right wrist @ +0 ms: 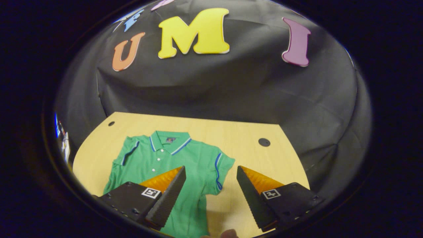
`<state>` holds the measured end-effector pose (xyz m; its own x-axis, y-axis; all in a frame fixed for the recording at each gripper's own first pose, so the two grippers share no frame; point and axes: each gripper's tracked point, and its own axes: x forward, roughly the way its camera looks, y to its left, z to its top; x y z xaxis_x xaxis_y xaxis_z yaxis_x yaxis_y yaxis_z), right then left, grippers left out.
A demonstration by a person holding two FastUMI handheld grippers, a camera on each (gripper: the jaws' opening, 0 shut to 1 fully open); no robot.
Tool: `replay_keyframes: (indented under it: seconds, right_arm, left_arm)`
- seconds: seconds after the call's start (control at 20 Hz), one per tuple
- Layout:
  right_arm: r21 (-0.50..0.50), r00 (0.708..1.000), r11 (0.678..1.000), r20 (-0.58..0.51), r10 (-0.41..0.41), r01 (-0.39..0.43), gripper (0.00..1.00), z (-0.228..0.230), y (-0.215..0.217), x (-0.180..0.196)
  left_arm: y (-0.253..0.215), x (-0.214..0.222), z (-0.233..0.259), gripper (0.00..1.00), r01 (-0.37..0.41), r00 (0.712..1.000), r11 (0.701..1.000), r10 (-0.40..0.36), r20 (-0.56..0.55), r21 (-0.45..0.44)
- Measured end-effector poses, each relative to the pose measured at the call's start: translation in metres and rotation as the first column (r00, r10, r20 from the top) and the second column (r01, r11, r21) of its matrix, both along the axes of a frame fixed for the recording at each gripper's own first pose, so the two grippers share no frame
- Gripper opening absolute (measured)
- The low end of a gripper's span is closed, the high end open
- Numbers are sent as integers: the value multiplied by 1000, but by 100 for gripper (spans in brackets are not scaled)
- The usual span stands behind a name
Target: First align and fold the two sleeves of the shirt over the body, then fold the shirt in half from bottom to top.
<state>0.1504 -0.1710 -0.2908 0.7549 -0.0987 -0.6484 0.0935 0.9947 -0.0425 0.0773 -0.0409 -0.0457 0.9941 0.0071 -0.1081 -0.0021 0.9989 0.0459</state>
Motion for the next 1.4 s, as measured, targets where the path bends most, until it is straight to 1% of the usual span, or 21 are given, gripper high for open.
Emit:
replay_keyframes:
  seconds: [0.15,0.35,0.45,0.55,0.65,0.7,0.75,0.8,0.85,0.95,1.0,1.1,1.25,1.4]
  right_arm:
    - [23,996,1000,-89,-19,21,96,-44,-13,15]
    - [32,986,999,-165,-15,21,95,-81,-21,28]
    - [38,981,999,-194,-14,21,84,-92,-24,31]
    - [47,976,999,-218,-15,26,68,-102,-25,35]
    - [58,971,998,-238,-5,20,55,-109,-23,34]
    - [67,968,998,-250,5,13,51,-113,-22,34]
    - [66,966,998,-259,7,10,50,-116,-23,34]
    - [61,965,998,-262,-2,19,30,-114,-25,35]
    - [81,966,996,-259,-1,22,11,-114,-23,34]
    - [98,967,994,-254,-19,46,5,-122,-29,37]
    - [113,967,992,-256,-20,50,0,-114,-25,35]
    - [138,969,989,-244,-21,56,0,-106,-25,34]
    - [165,983,984,-180,-30,61,0,-75,-22,36]
    - [192,990,981,-138,-12,39,0,-46,-3,38]
  left_arm:
    - [1,4,-7,100,-9,1000,1000,9,-25,2]
    - [0,7,-2,100,-2,1000,999,2,-16,37]
    - [0,9,-5,100,-2,1000,999,3,-25,39]
    - [1,9,-8,100,-12,999,999,14,-34,46]
    - [2,12,-8,100,-23,999,998,25,-36,60]
    - [3,13,-8,100,-30,999,997,32,-36,65]
    - [6,13,-9,100,-36,999,997,38,-38,68]
    - [7,13,-10,100,-39,998,997,42,-44,69]
    - [7,13,-12,100,-42,998,997,45,-50,71]
    - [4,13,-12,100,-41,998,997,45,-54,72]
    - [3,13,-12,100,-38,998,997,42,-54,74]
    - [0,14,-11,100,-32,998,996,36,-51,82]
    - [1,11,-8,100,-34,998,996,37,-45,77]
    - [6,5,-8,100,-54,997,996,57,-46,65]
